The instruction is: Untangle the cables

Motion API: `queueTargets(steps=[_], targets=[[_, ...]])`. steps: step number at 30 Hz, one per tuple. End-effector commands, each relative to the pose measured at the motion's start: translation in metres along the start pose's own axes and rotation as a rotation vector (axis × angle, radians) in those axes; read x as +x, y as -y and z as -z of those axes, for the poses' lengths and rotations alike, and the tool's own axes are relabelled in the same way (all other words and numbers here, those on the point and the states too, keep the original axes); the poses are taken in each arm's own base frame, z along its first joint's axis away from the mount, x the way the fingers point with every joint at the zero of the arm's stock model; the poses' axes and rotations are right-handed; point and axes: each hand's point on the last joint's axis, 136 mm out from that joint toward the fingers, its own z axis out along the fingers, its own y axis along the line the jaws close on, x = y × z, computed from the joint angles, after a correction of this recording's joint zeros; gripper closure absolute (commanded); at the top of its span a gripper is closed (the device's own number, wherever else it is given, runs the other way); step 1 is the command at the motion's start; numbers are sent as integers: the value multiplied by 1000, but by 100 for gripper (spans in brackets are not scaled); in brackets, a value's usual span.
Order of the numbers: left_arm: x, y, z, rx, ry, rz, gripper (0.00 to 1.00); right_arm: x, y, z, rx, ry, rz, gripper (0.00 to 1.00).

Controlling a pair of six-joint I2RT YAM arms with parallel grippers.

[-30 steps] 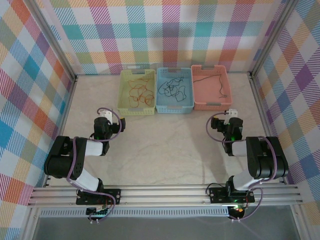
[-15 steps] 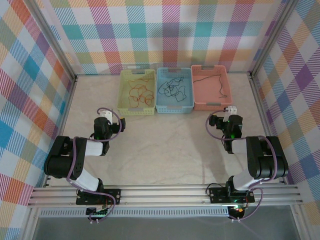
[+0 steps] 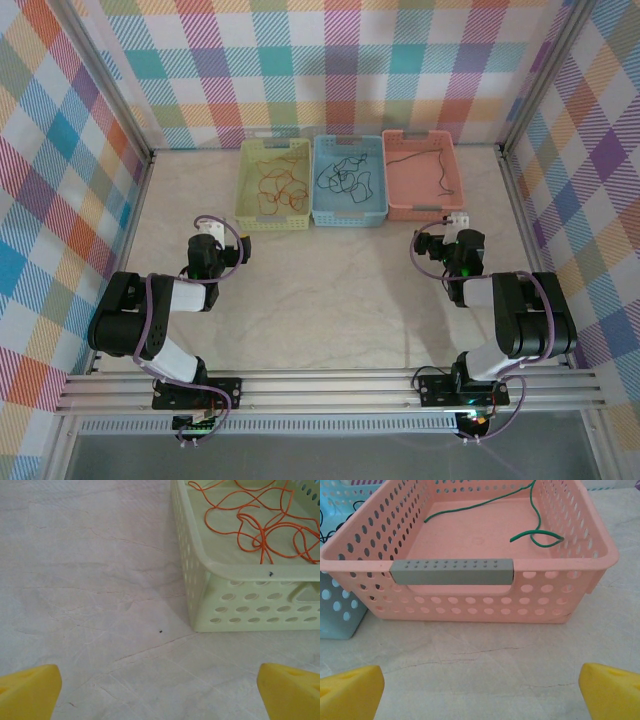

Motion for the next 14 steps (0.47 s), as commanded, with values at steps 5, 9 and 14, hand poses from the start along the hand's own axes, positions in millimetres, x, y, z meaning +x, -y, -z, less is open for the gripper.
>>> queueTargets(steps=[5,9,14], targets=[[-7,-2,-3,6,11,22,0,-7,-6,-3,-27,11,12,0],[-7,-2,-3,7,11,23,0,-7,-5,-4,-36,5,6,0],[-7,-2,-3,5,11,23,0,-7,-5,-4,-35,8,6,0]])
